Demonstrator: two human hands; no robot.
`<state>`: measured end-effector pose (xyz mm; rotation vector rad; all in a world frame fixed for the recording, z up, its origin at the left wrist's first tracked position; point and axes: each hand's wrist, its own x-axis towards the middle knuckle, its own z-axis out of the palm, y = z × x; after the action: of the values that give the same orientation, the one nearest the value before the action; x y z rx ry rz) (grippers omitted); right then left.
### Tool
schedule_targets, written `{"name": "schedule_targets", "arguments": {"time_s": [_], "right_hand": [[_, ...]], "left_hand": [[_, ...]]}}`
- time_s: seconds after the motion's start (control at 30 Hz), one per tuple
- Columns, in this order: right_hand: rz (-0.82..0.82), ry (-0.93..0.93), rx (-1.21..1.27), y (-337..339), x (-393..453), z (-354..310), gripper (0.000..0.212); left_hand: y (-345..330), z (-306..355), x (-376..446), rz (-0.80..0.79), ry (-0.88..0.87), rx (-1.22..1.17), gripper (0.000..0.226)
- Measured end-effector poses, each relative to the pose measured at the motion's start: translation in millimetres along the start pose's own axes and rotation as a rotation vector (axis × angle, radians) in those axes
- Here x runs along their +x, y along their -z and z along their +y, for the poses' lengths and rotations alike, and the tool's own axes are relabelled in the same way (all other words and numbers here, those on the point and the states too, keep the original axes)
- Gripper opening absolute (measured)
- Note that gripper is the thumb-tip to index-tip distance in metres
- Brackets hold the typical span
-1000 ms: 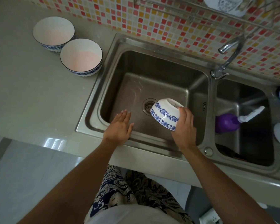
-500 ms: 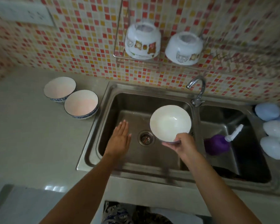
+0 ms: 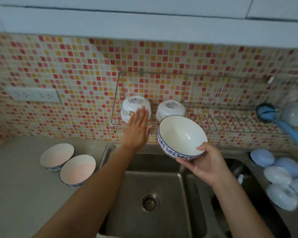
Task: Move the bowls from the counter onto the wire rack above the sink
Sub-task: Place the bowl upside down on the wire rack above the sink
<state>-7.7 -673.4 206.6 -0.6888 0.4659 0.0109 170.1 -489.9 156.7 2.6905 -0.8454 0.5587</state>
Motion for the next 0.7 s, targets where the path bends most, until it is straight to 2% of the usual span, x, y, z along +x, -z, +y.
{"name": "schedule_targets", "arguments": {"time_s": [0.17,0.33,0.47,0.53,0.6,0.7], "right_hand": [[-0.061,0.084,0.002,-13.0,10.5,-34.8,0.038],[-0.037,0.224,-0.087,-30.4,26.6,-66.6,0.045],[0.024,0.375,-0.289,-43.2,39.9,-80.1,0.027],[0.06,0.454,-0.406,-47.1,50.0,-84.7,0.024],[0.097,0.534,-0.512,-49.5,61.5,-88.1,0.029],[0.169,0.665,-0.637,-55.5,78.1,-90.6,0.049]], "left_hand": [[-17.0,-1.3,9.5,-0.047,0.044,0.109,0.069],[-17.7,-5.4,12.5,-0.027,0.011,0.096,0.07],[-17.4,-6.6,12.6,-0.007,0.014,0.128,0.064],[-20.2,-7.6,12.8,0.001,0.015,0.128,0.063],[-22.2,-8.0,13.3,0.026,0.012,0.13,0.062],[-23.7,-8.4,13.3,0.032,0.001,0.122,0.062]]}}
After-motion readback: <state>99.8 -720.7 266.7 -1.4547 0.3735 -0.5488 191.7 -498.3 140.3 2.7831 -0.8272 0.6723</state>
